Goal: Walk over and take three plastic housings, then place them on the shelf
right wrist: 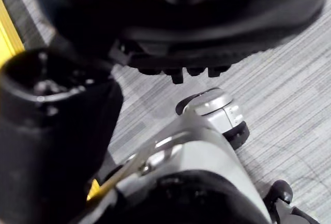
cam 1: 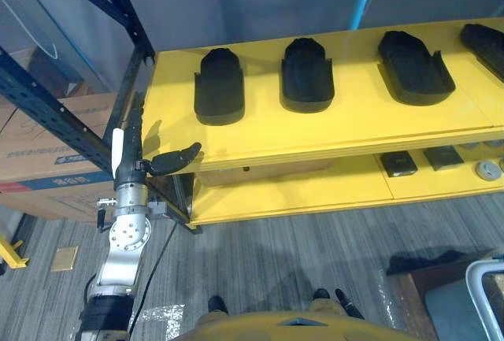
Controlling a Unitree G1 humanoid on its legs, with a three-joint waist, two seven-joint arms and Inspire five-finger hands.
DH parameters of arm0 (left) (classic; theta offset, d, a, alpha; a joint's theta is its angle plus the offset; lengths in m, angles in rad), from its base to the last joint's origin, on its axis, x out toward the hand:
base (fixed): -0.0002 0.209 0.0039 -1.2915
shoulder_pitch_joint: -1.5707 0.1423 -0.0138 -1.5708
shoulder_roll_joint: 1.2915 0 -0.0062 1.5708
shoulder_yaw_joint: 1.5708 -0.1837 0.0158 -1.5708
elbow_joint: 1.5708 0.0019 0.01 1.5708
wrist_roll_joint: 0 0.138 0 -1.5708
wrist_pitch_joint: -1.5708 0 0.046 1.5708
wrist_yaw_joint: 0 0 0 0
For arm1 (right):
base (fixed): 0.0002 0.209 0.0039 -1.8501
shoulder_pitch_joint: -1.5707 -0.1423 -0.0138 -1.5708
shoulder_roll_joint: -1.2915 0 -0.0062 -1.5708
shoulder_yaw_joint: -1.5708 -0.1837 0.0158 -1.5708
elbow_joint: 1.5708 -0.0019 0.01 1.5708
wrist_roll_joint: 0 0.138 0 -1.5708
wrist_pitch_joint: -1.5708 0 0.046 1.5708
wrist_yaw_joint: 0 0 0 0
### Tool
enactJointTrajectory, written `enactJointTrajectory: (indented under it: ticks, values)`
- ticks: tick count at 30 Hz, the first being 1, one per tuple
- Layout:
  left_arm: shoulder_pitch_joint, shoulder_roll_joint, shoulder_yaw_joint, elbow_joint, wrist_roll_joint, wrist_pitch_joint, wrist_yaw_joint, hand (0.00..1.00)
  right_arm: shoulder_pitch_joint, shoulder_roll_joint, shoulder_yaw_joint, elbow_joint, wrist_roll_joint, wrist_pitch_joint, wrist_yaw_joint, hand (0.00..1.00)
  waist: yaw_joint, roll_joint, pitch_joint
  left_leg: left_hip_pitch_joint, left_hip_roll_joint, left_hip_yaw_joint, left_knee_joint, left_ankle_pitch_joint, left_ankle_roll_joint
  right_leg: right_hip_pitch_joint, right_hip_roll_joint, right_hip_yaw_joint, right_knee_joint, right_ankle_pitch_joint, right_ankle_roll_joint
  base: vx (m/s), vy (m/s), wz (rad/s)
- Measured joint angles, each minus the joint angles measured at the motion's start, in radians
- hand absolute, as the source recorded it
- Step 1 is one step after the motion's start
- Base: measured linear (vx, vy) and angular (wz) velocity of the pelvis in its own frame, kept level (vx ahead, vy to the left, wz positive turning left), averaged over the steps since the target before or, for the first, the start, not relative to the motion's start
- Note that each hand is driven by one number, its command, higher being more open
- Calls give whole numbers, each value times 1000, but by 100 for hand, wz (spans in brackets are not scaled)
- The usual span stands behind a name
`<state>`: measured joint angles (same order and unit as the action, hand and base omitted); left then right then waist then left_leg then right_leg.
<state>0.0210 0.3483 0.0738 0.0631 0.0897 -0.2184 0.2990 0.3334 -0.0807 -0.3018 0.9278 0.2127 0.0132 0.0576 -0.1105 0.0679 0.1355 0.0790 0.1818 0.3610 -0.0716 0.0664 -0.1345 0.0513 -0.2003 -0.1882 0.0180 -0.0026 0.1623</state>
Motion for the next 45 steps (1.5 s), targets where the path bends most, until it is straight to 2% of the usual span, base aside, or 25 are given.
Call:
enactJointTrajectory:
  ticks: [6,14,19,22,31,35,39,45]
  values:
    - [-109,14,-19,48,-3,25,77,100,-9,-5,-3,-1,1,1,1,100,-28,4,46,-22,2,22,14,-7,1,-49,-2,26,22,0,-2,-45,5,-14]
    - [-220,30,-55,94,-5,74,107,100,-19,-5,2,-11,4,1,2,100,-51,4,68,-35,3,28,23,-8,1,-68,-2,34,34,-1,-2,-7,1,-2]
    - [-288,56,-62,206,-6,116,120,100,-31,-8,40,-45,32,3,2,100,-61,-1,98,-36,5,45,35,-13,1,-75,-1,58,37,2,-3,8,2,-11]
    - [-294,59,-62,226,-8,135,137,100,-34,-8,49,-47,32,5,2,100,-64,-8,107,-37,5,50,40,-13,1,-85,-1,67,48,2,-3,15,0,-9]
    - [-301,65,-62,245,-39,140,164,100,-35,-10,60,-52,39,2,3,100,-63,-10,125,-39,17,59,84,-38,-3,-86,0,75,64,-2,-9,-8,1,-4]
    - [-316,64,-60,252,-56,146,218,100,-35,-12,79,-70,42,-4,-3,100,-63,-15,137,-66,24,66,106,-47,-1,-111,2,81,70,-6,-15,-54,1,-4]
    - [-347,62,-45,256,-74,149,287,100,-35,-2,87,-86,54,-66,-55,100,-66,-32,166,-78,29,73,123,-60,-5,-125,5,98,76,-2,-12,-36,7,-5]
    - [-366,51,-34,251,-82,149,356,100,-33,1,141,-187,87,-99,-136,100,-73,-42,172,-105,41,76,157,-72,-6,-145,12,115,85,6,-4,4,1,-3]
